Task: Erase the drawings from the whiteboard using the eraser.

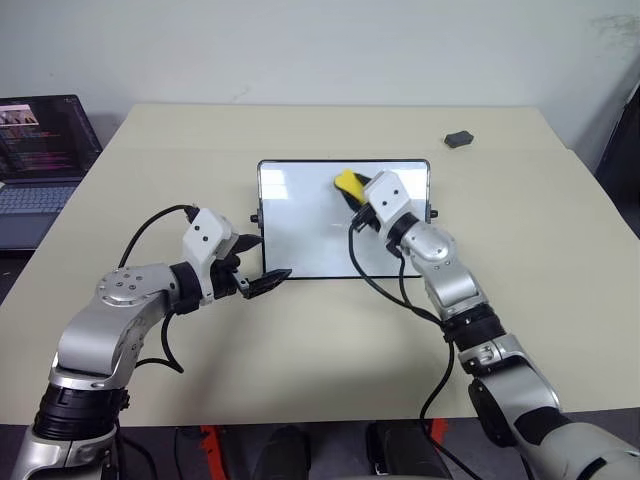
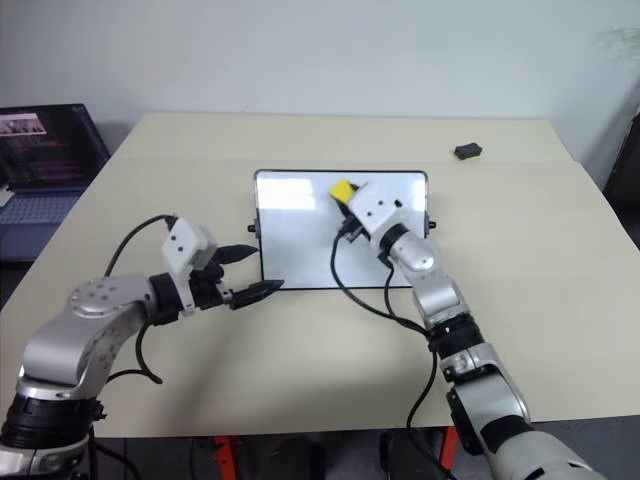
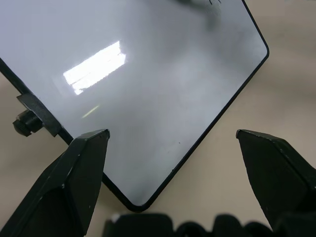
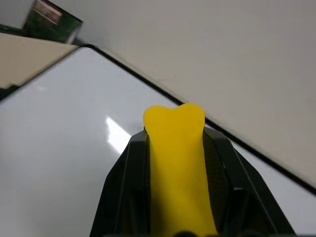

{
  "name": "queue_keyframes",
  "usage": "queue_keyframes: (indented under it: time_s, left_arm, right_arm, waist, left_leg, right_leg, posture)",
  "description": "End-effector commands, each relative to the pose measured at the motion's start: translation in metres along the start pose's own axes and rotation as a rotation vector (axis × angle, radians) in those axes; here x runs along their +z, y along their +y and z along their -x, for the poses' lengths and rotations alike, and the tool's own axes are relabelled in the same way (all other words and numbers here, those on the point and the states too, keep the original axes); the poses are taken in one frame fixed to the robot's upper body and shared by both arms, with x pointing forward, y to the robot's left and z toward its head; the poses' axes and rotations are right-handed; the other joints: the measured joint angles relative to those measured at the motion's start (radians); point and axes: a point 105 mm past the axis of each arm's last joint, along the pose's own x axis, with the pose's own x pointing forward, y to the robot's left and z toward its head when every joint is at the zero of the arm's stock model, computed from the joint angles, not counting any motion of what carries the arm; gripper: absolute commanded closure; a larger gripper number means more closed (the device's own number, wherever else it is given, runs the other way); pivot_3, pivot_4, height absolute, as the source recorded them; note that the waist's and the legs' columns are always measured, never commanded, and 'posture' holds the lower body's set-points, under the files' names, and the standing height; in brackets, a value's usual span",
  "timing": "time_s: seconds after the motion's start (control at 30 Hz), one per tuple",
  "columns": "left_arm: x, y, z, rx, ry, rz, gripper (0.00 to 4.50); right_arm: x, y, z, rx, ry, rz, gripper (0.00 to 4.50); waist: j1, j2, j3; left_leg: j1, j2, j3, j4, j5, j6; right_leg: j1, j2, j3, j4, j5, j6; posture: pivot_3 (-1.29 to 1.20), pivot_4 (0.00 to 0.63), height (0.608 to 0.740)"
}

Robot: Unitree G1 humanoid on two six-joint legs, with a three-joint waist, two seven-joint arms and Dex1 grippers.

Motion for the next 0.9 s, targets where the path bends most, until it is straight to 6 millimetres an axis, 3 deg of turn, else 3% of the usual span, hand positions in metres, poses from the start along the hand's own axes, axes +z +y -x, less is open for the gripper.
queue_keyframes:
  time_s: [0.03,0.23,0.4,0.47,0.7,0.9]
  left_arm:
    - [0.016,-0.001,0.001,-0.002,-0.038,-0.049,0.0]
    - [0.017,0.0,0.002,0.002,-0.04,-0.048,0.0]
    - [0.015,0.0,0.003,0.006,-0.036,-0.043,0.0]
    - [0.015,0.0,0.003,0.006,-0.036,-0.042,0.0]
    - [0.015,0.0,0.002,0.009,-0.039,-0.042,0.0]
    - [0.014,-0.003,0.002,0.017,-0.05,-0.033,0.0]
  right_arm:
    - [-0.012,0.003,0.001,-0.007,0.019,0.005,3.41]
    - [-0.038,0.055,0.017,0.163,0.05,0.021,3.41]
    - [-0.037,0.086,0.023,0.286,0.045,0.041,3.41]
    - [-0.033,0.09,0.021,0.307,0.039,0.046,3.41]
    - [-0.009,0.064,0.02,0.225,-0.025,0.001,3.41]
    - [0.018,0.028,0.039,0.128,-0.058,-0.235,3.41]
  waist:
    - [-0.001,0.0,0.0]
    - [-0.005,-0.001,-0.001]
    - [-0.008,-0.001,-0.001]
    - [-0.008,-0.001,-0.001]
    - [-0.005,0.0,0.0]
    - [0.004,0.0,0.0]
  left_leg:
    - [0.0,0.0,0.0,0.0,0.0,0.0]
    - [0.002,0.0,0.001,0.001,0.0,0.0]
    - [0.004,0.0,0.001,0.002,0.0,0.0]
    - [0.005,0.0,0.001,0.002,0.0,0.0]
    - [0.003,0.0,0.0,0.003,0.0,0.0]
    - [0.0,0.0,-0.001,0.001,0.0,0.0]
  right_leg:
    - [0.0,0.0,0.0,-0.001,0.0,0.0]
    - [0.002,0.0,0.001,0.001,0.0,0.0]
    - [0.002,0.0,0.001,0.005,0.0,0.0]
    - [0.002,0.0,0.001,0.008,0.0,0.0]
    - [0.001,0.0,0.001,0.008,0.0,0.0]
    - [0.0,0.0,0.0,0.001,0.0,0.0]
  posture:
    - [0.0,0.15,0.74]
    - [0.0,0.15,0.74]
    - [0.0,0.15,0.74]
    - [0.0,0.15,0.74]
    - [0.0,0.15,0.74]
    - [0.0,0.15,0.74]
